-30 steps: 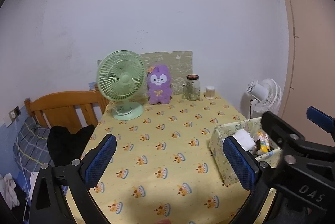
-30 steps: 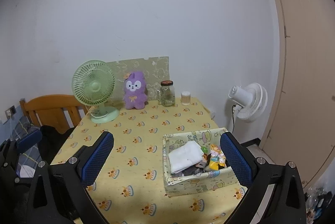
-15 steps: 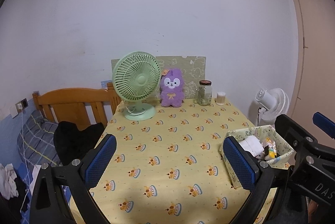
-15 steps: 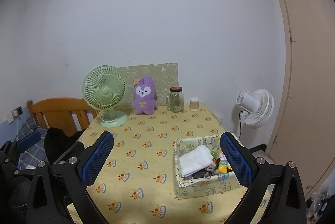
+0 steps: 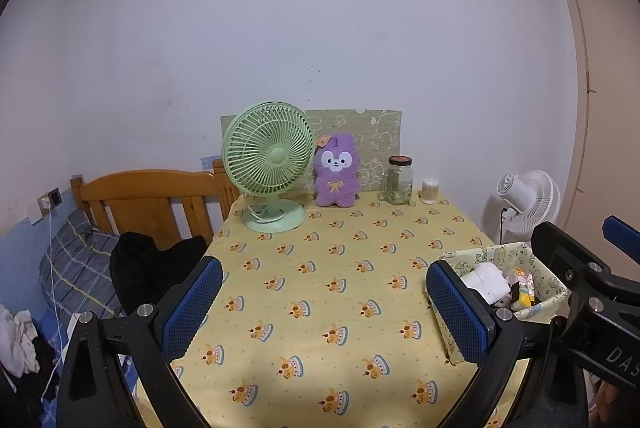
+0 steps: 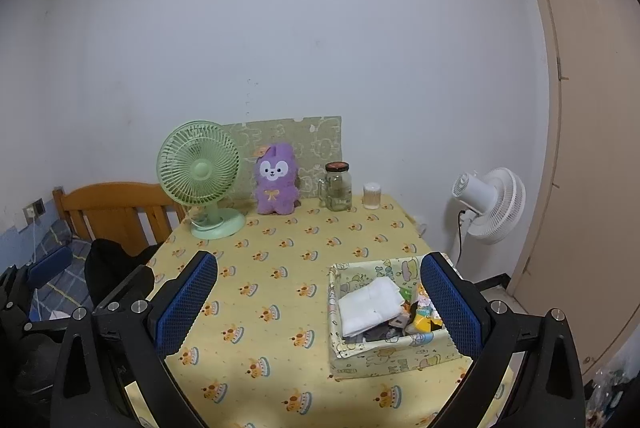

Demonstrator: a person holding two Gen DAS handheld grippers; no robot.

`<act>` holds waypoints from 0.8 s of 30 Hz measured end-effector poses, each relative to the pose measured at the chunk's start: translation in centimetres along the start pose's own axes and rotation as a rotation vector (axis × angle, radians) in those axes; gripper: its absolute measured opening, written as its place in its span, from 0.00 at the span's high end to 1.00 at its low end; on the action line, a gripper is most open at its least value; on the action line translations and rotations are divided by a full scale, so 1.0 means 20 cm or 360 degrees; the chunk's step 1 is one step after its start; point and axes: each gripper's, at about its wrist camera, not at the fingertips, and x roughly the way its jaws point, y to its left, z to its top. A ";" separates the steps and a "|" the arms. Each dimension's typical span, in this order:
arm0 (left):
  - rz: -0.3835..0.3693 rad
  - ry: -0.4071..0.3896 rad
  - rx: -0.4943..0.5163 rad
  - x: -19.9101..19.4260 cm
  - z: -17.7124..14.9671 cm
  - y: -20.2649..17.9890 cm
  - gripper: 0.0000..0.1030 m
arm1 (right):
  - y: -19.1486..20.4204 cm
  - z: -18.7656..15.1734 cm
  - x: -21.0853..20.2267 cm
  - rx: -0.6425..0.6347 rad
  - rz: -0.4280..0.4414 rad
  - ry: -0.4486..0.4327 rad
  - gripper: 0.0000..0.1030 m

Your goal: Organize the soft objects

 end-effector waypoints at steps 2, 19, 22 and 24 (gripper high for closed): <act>0.0001 0.0006 -0.0008 0.00 0.00 0.00 0.00 | 0.00 0.00 0.00 -0.0003 0.0002 0.0004 0.00; 0.0004 0.0014 -0.0013 0.02 -0.01 0.02 0.00 | -0.01 0.00 0.04 0.0011 -0.0003 0.0033 0.00; 0.0005 0.0017 -0.0012 0.02 -0.01 0.02 0.00 | -0.01 -0.01 0.05 0.0016 -0.0005 0.0040 0.00; 0.0005 0.0020 -0.0011 0.02 -0.01 0.02 0.00 | -0.01 -0.01 0.05 0.0015 -0.0008 0.0041 0.00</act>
